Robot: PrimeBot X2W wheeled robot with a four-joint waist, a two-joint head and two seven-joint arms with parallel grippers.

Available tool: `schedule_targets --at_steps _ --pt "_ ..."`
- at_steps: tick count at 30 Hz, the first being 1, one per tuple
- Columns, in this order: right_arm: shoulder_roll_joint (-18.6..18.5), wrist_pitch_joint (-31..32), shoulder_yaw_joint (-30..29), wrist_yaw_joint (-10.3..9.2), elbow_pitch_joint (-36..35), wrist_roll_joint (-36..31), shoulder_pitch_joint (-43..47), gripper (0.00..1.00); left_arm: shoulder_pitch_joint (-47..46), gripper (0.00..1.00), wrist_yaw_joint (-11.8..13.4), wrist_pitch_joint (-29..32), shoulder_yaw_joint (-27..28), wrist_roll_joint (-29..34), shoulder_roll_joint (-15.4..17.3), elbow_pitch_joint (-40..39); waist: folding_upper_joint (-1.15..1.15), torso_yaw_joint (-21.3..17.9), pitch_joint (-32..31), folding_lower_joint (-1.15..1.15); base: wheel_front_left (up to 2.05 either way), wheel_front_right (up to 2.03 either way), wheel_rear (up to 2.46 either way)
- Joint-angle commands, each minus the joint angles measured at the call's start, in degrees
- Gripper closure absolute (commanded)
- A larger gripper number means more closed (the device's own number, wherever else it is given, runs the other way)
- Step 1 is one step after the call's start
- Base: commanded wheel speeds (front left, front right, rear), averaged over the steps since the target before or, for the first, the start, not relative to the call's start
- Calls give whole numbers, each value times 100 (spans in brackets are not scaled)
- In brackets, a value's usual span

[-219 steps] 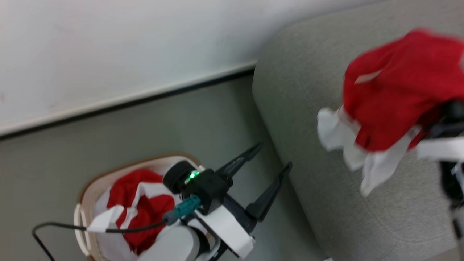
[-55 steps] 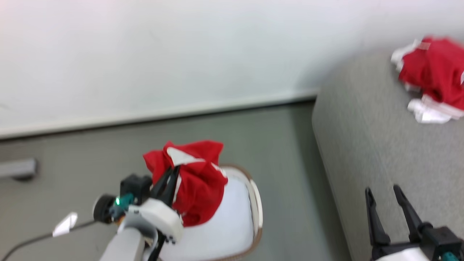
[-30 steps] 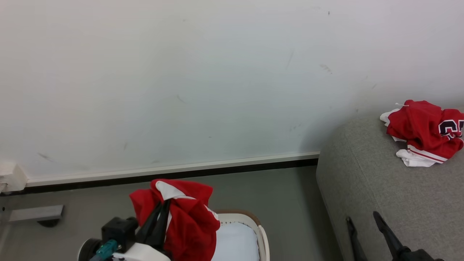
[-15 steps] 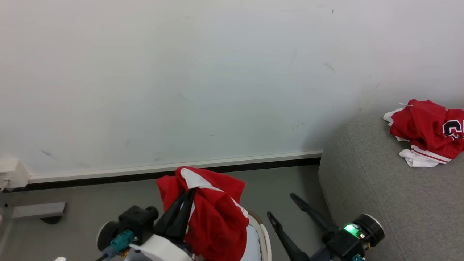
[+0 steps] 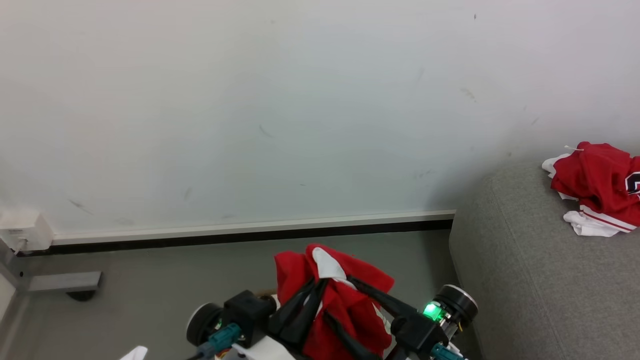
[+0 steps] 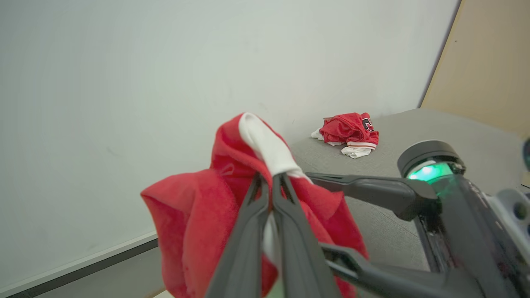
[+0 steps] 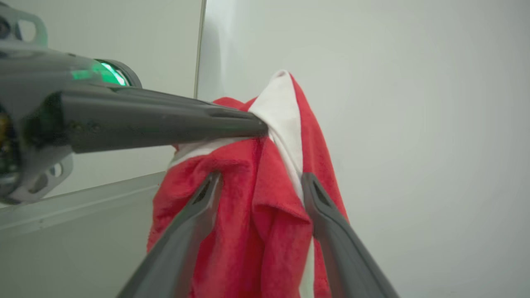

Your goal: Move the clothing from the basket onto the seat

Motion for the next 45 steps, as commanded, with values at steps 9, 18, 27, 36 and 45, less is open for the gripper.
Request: schedule_targets --at_steps 9,18,27,36,45 --pt "143 5 217 -15 676 123 -199 52 -34 100 -56 91 -277 1 -65 -107 0 -10 -30 0 0 0 0" --pt "167 4 3 -15 698 465 -228 100 4 51 18 -58 -285 -3 -22 21 0 -131 12 0 0 0 0" --pt "-114 2 -755 -15 314 368 15 100 39 0 107 -343 -262 22 9 320 0 -526 90 0 0 0 0" --pt "-439 3 -1392 -15 -42 228 175 100 -13 0 133 -490 -313 -27 -24 484 0 -1509 176 0 0 0 0" --pt "-667 3 -1783 -15 -300 182 352 100 -113 0 142 -596 -387 -61 -66 624 0 -2135 222 0 0 0 0"
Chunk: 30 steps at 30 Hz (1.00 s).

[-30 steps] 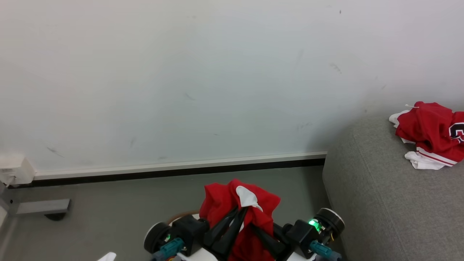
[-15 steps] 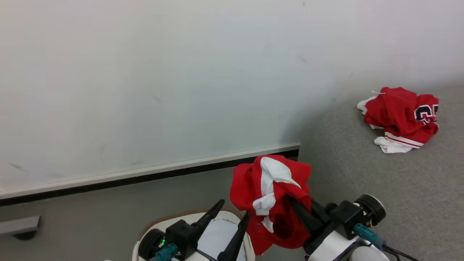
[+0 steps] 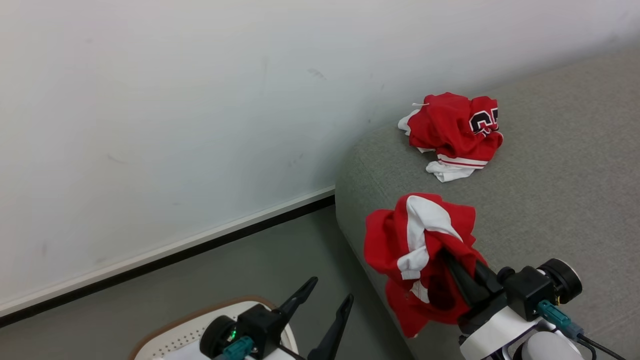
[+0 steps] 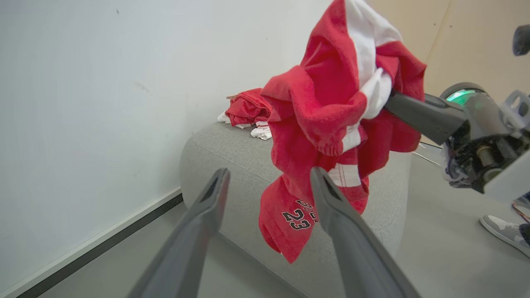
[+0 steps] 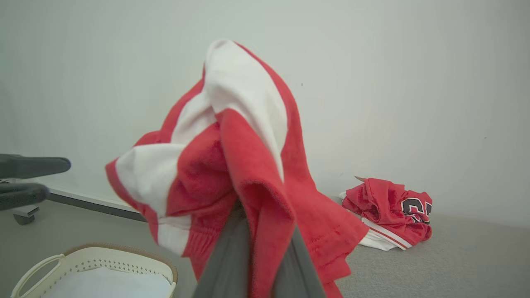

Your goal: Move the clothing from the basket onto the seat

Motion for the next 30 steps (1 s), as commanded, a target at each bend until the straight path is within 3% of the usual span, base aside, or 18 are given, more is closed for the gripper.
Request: schedule_targets --at_steps 1,10,20,30 --pt "-38 0 -59 -15 -52 -17 85 100 -42 0 7 -48 -4 -27 15 21 0 -112 31 0 0 0 0" --pt "-142 0 -539 -15 -184 -28 -127 100 -234 0 -13 26 -48 -23 55 -12 0 0 328 0 0 0 0" --pt "-562 30 -2129 -15 -263 -564 -1645 100 -1350 0 -164 385 10 263 405 -543 0 610 2269 0 0 0 0" --pt "-1733 808 -4210 -15 654 -1251 -3874 100 -2150 0 -270 453 167 144 642 -1038 0 1346 3728 0 0 0 0"
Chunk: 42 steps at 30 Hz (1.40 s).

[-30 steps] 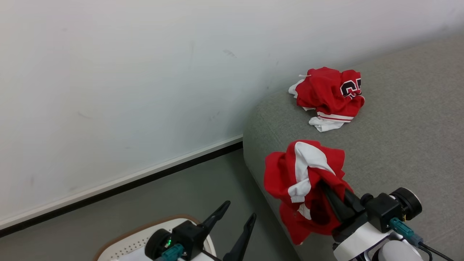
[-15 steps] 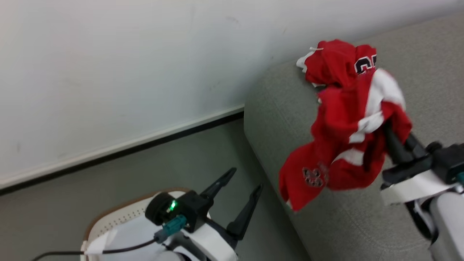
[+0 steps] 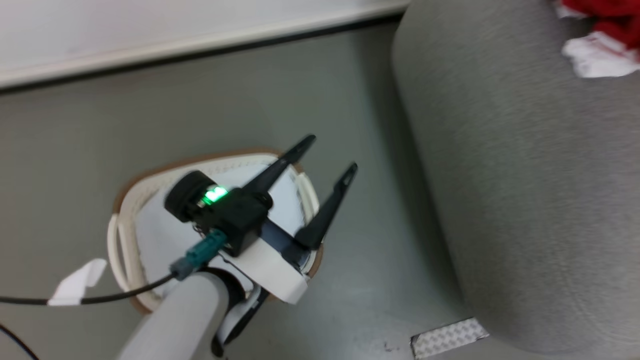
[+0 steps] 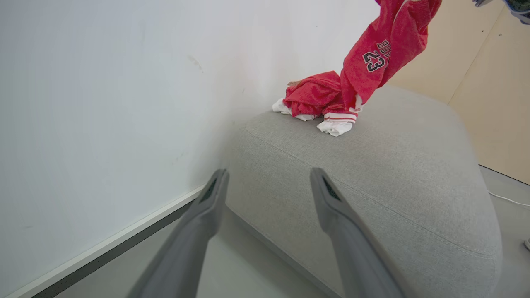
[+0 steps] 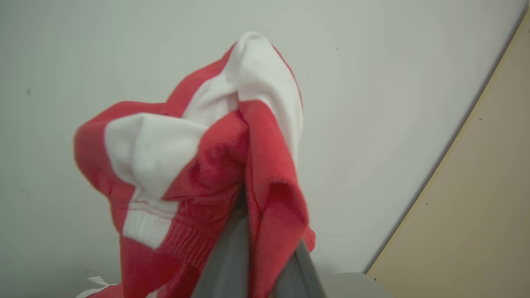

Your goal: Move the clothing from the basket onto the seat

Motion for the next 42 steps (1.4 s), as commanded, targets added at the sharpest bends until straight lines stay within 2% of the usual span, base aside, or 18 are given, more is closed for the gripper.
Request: schedule_targets --at_steps 1,6,12,14,15,16,17,18,23,28,36,42 --pt "-119 160 -273 -15 239 -213 -267 100 -127 0 -22 3 64 -116 47 -89 -1 600 776 -2 0 0 0" --pt "-153 466 -1188 -15 983 -945 -777 100 -241 0 97 -22 244 -198 22 -362 -1 857 1251 -2 0 0 0" --pt "361 200 -2305 -15 1673 -1846 -667 100 -118 0 214 -109 335 -258 39 -388 -1 986 1497 -2 0 0 0" --pt "447 113 -2463 -15 1746 -2009 -630 98 -85 0 216 -118 332 -254 55 -376 -1 983 1484 -2 0 0 0" --pt "528 19 -2599 -15 1786 -2138 -597 85 -50 0 221 -133 336 -260 74 -357 -1 974 1454 -2 0 0 0" --pt "585 -77 -2730 -15 1815 -2313 -563 50 -25 0 224 -156 340 -268 100 -326 -1 967 1399 -2 0 0 0" --pt "650 -183 -2855 -15 1814 -2446 -532 10 -21 0 236 -181 352 -248 127 -301 -1 960 1326 -2 0 0 0" --pt "736 -266 -2943 -15 1810 -2600 -471 0 0 0 252 -210 383 -249 139 -260 -1 943 1238 -2 0 0 0" --pt "1133 -537 -2953 -15 1719 -3034 -104 0 219 0 358 -376 525 -403 156 -3 -1 813 589 -2 0 0 0" --pt "1677 -737 -2506 -15 1376 -2997 672 0 615 0 553 -613 691 -545 115 318 -1 695 -270 -2 0 0 0" --pt "2233 -777 -1480 -15 500 -2304 2358 0 1535 0 1069 -1112 1108 -831 8 1116 -1 837 -1739 -2 0 0 0" --pt "2522 -775 -737 -15 -17 -1515 3607 0 2276 0 1251 -1348 1338 -942 31 1709 -1 1113 -2543 -2 0 0 0"
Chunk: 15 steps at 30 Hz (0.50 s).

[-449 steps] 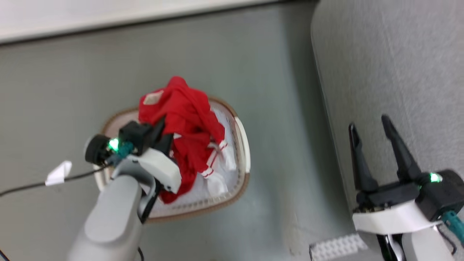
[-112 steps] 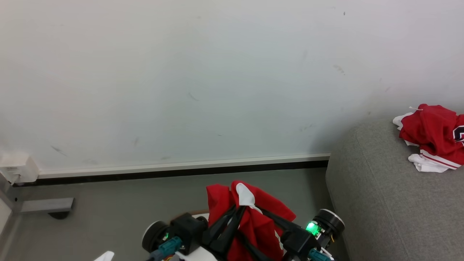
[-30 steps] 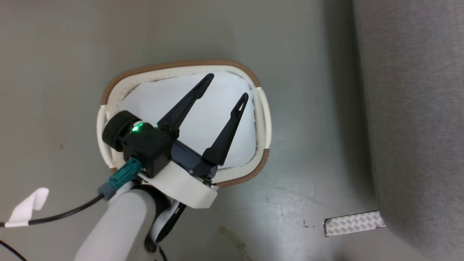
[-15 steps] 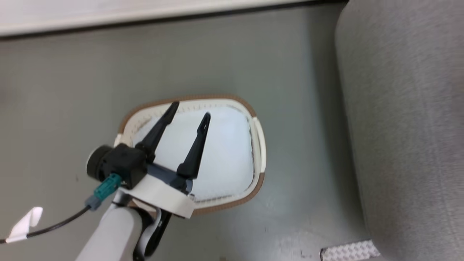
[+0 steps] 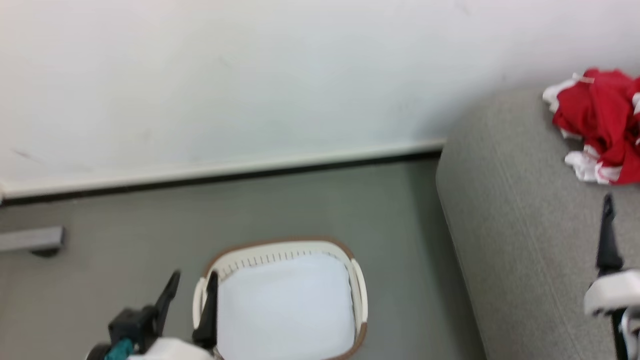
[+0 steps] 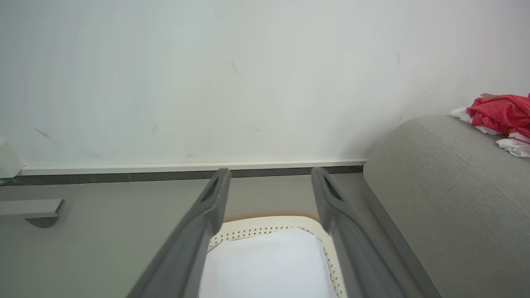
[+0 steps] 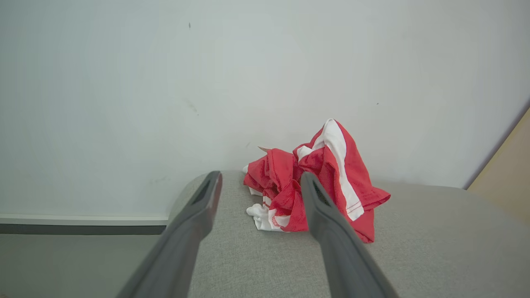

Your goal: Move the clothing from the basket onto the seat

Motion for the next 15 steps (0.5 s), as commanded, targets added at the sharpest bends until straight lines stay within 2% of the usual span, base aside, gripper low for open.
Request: schedule_targets --at_steps 1,3,10,15 --pt "21 1 73 -15 -90 145 265 0 177 0 11 -60 32 -31 15 101 0 266 -647 3 0 0 0" --pt "88 1 155 -15 -299 451 646 0 372 0 -37 -109 82 -89 -22 275 0 358 -838 3 0 0 0" --pt "146 0 1018 -15 -693 1173 1788 0 676 0 -150 -152 464 150 -88 581 0 512 -1112 3 0 0 0" --pt "144 0 1561 -15 -778 1320 2250 0 1050 0 -231 -153 884 415 -269 568 0 461 -1272 3 0 0 0"
